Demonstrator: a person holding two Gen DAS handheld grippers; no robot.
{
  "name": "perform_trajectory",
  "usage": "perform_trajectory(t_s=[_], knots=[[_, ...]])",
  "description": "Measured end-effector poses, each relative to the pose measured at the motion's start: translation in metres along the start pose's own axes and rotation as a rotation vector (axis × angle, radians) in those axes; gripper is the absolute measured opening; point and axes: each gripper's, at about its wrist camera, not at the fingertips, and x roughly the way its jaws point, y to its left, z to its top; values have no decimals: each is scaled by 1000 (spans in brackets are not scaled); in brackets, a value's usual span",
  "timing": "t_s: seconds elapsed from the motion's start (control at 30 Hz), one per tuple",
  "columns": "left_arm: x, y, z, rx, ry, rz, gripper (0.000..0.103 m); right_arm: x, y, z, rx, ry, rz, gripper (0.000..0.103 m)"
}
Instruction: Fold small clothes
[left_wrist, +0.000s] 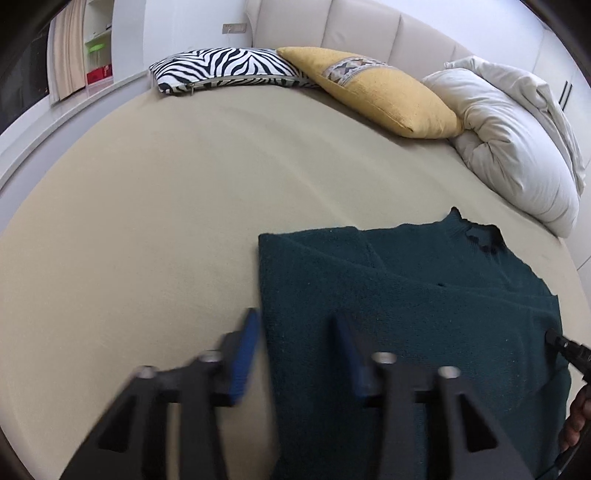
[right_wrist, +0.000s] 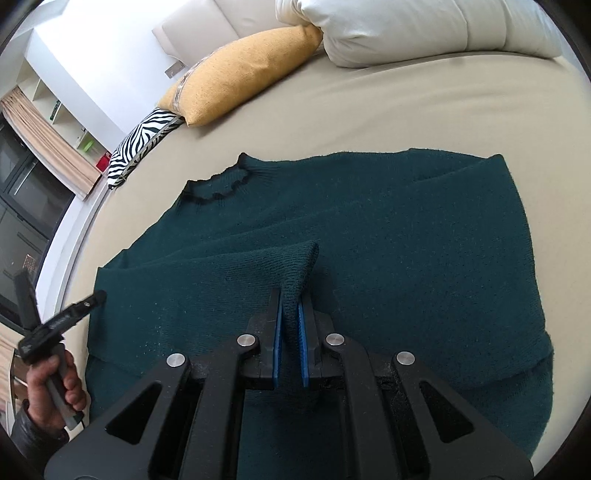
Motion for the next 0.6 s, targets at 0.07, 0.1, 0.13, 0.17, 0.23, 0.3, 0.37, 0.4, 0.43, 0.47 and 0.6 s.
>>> perform_trajectory(t_s=[0.07,0.1,0.13,0.17,0.23,0.3,0.37,0.4,0.43,0.47,0.6], knots=[[-2,1,2,-1,-4,-6,12,-4,4,-5,-8,-5,0,6],[-2,1,5,3,-12,-6,10,-2,4,-3,-13,-8,-1,6],[-5,1,6,3,-22,-7,10,-6,7,-3,-17,-15,-3,6],[-6,1,8,0,-33,-8,9,-9,11,-2,-22,-25,-4,6],[-6,0,8,-1,-46,-2,9,-13,18,3,-38,-46,-12,6],[4,-1,4,9,-42,14,10,-11,18,8,-33,-46,-19,6],[13,1,-2,20,-54,20,11,2,7,5,-8,-12,-36,6],[13,2,-2,16,-58,15,11,13,-1,2,7,15,-53,6],[13,3,-2,11,-59,8,12,21,-12,-3,36,21,-27,6],[12,4,0,10,-57,3,13,21,-20,-5,72,-1,15,6],[4,11,2,-16,-54,-27,21,14,-24,-5,100,-5,48,6]])
